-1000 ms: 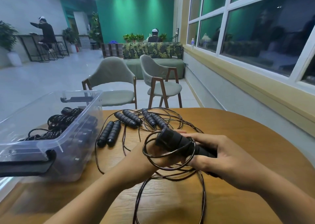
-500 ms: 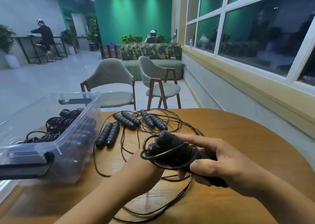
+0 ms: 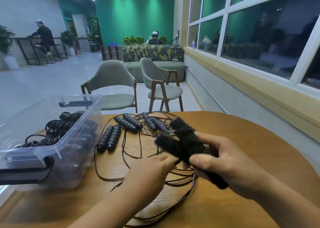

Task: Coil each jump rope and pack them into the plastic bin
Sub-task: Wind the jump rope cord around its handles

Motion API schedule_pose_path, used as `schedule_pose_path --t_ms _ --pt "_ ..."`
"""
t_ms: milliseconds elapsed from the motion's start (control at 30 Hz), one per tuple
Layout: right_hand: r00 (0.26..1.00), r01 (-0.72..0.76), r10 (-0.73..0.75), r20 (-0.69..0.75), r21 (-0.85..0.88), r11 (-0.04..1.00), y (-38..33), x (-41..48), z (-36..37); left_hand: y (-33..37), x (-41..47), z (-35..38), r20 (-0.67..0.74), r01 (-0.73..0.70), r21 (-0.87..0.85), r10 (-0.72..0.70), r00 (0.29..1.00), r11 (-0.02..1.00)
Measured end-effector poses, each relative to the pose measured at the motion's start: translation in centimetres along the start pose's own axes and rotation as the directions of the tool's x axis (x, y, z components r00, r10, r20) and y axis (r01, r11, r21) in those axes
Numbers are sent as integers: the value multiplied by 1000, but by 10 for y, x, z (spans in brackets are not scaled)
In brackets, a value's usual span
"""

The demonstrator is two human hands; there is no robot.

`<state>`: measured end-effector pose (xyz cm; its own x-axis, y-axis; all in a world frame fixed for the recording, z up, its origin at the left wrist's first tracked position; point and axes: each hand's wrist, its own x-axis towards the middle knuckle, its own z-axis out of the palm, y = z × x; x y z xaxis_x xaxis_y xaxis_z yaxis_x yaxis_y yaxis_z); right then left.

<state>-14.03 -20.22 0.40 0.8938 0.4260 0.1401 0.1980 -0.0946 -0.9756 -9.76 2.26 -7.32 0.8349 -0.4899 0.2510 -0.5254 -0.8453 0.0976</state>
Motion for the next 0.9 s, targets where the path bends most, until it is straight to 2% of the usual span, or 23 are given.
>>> schedule_pose_path --t_ms 100,133,233,333,400,533,667,767,900 --pt "988 -76 70 -137 -38 996 -2 2 -16 11 -3 -13 -57 -106 26 107 993 994" --pt "980 -104 88 -177 -82 991 -2 2 -20 14 -3 -17 -115 -121 -30 117 986 992" --pt "952 -155 87 -293 -217 964 1 3 -27 17 -6 -25 -69 -147 -60 143 987 987" --pt "937 -181 50 -345 -358 916 6 5 -35 23 -8 -40 -77 -166 -132 157 985 977" --pt "943 -207 58 -328 -443 872 7 5 -39 23 -9 -48 -48 -150 -161 144 988 975" --pt "964 -256 148 -222 -614 747 14 7 -37 17 -9 -66 -57 -146 -228 136 989 963" --pt "949 -259 310 -52 -685 681 15 10 -30 6 -9 -77 -77 -147 -284 130 988 948" --pt "889 -217 428 163 -674 706 9 8 -21 -1 -6 -79 -98 -177 -353 152 984 919" --pt "825 -137 392 407 -528 838 -6 6 -14 -11 -3 -81 -91 -182 -551 158 983 815"
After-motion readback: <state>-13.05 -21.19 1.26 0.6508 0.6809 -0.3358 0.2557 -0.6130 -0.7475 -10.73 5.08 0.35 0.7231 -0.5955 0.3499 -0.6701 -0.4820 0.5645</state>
